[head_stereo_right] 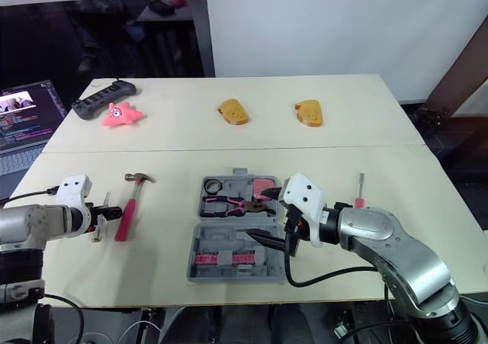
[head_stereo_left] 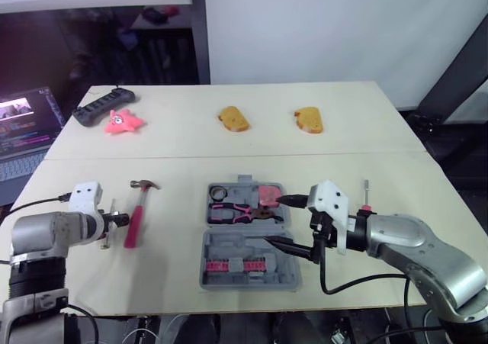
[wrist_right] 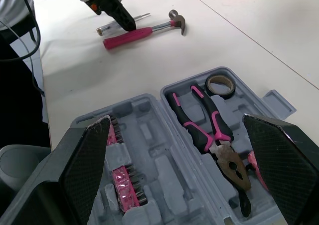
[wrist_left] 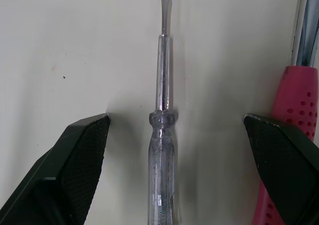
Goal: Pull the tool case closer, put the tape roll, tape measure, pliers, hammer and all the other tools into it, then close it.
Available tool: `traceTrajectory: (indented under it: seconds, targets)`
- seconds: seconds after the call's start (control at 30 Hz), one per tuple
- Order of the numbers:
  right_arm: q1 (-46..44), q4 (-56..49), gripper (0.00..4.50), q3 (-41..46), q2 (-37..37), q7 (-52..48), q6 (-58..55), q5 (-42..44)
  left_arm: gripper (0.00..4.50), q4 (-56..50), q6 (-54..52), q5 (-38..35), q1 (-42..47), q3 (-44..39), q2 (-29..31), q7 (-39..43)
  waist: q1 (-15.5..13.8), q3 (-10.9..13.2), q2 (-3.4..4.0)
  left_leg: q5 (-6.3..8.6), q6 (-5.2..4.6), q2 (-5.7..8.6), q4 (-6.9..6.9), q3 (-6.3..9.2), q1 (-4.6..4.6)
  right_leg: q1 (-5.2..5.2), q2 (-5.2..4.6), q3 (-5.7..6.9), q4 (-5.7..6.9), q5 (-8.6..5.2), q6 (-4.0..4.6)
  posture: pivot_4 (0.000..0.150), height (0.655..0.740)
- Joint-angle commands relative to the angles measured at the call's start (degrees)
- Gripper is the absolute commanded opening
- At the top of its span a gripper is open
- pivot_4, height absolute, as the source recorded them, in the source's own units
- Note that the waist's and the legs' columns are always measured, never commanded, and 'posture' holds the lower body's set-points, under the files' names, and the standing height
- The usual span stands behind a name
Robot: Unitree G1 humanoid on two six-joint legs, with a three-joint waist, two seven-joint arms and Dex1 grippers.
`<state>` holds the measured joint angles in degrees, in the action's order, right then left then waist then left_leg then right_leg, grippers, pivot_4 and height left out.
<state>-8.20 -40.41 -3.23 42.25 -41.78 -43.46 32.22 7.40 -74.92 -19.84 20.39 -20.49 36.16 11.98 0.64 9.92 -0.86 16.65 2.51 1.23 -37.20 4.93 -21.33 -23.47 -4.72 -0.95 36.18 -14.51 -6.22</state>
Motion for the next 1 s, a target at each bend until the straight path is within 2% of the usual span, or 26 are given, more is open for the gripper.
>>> traceTrajectory:
  seconds: [0.03, 0.23, 0.47, 0.73, 0.8, 0.9, 1.0]
  targets:
    - [-0.20, -1.93, 4.50, 0.54, 0.45, 0.46, 0.11, 0.22, 3.10, 1.16, -0.93, 0.45, -1.01, -0.42, -0.88, 0.07, -0.01, 0.00, 0.00, 0.00, 0.00, 0.00, 0.00, 0.00, 0.00, 0.00, 0.00, 0.00, 0.00, 0.00, 0.00, 0.150, 0.7400]
    - [-0.31, -1.70, 4.50, 0.22, 0.58, 0.82, -0.07, 0.06, 0.05, -0.38, -2.14, 0.75, -1.23, -1.40, -1.80, -0.13, -0.12, -0.02, 0.03, 0.00, 0.00, 0.05, -0.01, 0.00, 0.00, 0.02, -0.06, 0.00, -0.01, 0.00, 0.00, 0.150, 0.7400]
    - [-0.76, -1.16, 4.50, -0.33, 0.60, 1.12, -0.07, -0.58, 0.05, -3.40, -1.40, 1.63, -1.39, -3.56, -2.88, -1.20, -0.09, -0.01, 0.02, 0.00, 0.00, 0.05, -0.01, 0.00, 0.00, 0.02, -0.06, 0.00, -0.01, 0.00, 0.00, 0.150, 0.7400]
    - [-0.97, -0.41, 4.50, -0.82, -0.28, 2.16, -0.11, -0.97, 0.05, -9.47, 7.22, 4.35, -1.85, -5.83, -1.21, -3.40, -0.07, 0.03, -0.05, -0.03, 0.06, 0.02, -0.01, 0.05, -0.05, -0.01, -0.03, 0.02, -0.01, 0.00, 0.00, 0.150, 0.7400]
    - [-1.31, 0.11, 4.50, -1.01, -0.91, 2.52, -0.16, -0.96, 0.05, -12.14, 13.56, 5.54, -2.99, -3.80, 1.58, -0.97, -0.05, 0.06, -0.12, -0.03, 0.06, 0.02, 0.00, 0.03, -0.06, -0.02, -0.05, 0.01, -0.03, 0.00, 0.00, 0.150, 0.7400]
    - [-1.74, 0.81, 4.50, -1.33, -1.75, 2.91, -0.28, -0.95, 0.05, -15.01, 17.15, 5.70, -3.23, -0.78, 5.15, 2.80, 0.01, 0.07, -0.17, -0.03, 0.07, 0.00, 0.03, 0.02, -0.07, -0.07, -0.04, -0.01, -0.02, 0.00, 0.02, 0.150, 0.7400]
    - [-1.43, 1.48, 4.50, -1.74, -2.52, 3.60, 0.00, -1.41, 0.05, -18.83, 20.98, 5.07, -1.41, 7.17, 11.39, 12.13, -0.19, 0.08, -0.17, -0.04, 0.07, 0.01, 0.03, -0.01, -0.08, -0.06, -0.04, -0.01, -0.05, 0.00, 0.02, 0.150, 0.7400]
